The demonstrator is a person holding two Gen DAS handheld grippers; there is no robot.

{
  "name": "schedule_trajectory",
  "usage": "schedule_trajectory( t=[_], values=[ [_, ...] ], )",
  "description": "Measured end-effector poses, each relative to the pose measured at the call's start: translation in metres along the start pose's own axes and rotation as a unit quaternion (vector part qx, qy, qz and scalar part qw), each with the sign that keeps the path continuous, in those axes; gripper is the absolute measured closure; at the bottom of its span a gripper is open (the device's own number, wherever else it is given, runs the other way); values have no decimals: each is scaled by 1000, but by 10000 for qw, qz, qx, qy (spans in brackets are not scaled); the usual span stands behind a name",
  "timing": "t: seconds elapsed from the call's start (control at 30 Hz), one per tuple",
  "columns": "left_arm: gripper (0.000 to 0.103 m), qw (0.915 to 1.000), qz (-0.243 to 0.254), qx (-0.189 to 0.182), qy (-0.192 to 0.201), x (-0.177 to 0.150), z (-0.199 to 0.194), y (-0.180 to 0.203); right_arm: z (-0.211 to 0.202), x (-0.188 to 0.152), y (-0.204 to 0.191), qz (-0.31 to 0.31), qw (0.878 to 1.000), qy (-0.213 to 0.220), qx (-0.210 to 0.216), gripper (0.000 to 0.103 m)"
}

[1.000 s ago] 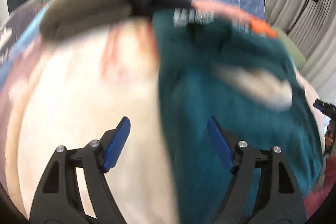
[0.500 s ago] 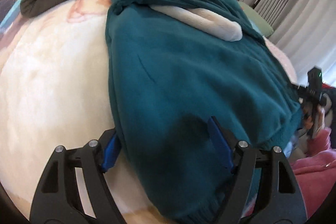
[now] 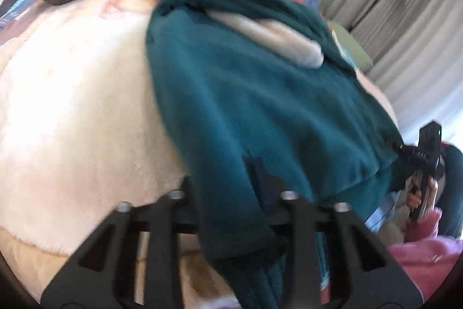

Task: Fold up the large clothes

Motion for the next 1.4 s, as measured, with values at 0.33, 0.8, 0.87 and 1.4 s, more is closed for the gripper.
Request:
schedule_trajectory(
  t=[0.33, 0.8, 0.87, 1.4],
  values=[
    [85, 9911, 283, -76, 1300, 64, -85, 26, -56, 38, -52, 222, 9910, 590, 1181, 85],
    [81, 9918, 140, -290, 1237, 29, -128, 48, -113, 14, -64, 237, 9883, 667, 1354, 84],
    [81, 9922, -13, -349, 1194, 42, -122, 38, -98, 29, -60, 501, 9872, 577, 1400, 83],
    [75, 9762, -1958, -909, 192, 192, 78, -117, 96, 197, -15, 2428, 9660, -461, 759, 72]
  ],
)
Point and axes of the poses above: each gripper's, at about its wrist camera, not at the fingertips, and z roughly the way its jaws point, y to its right, x to its top, the point moved 4 cm from there along z, roughly the way its jaws point, and after that the axes turned 15 degrees about z, right-handed, at the moved point
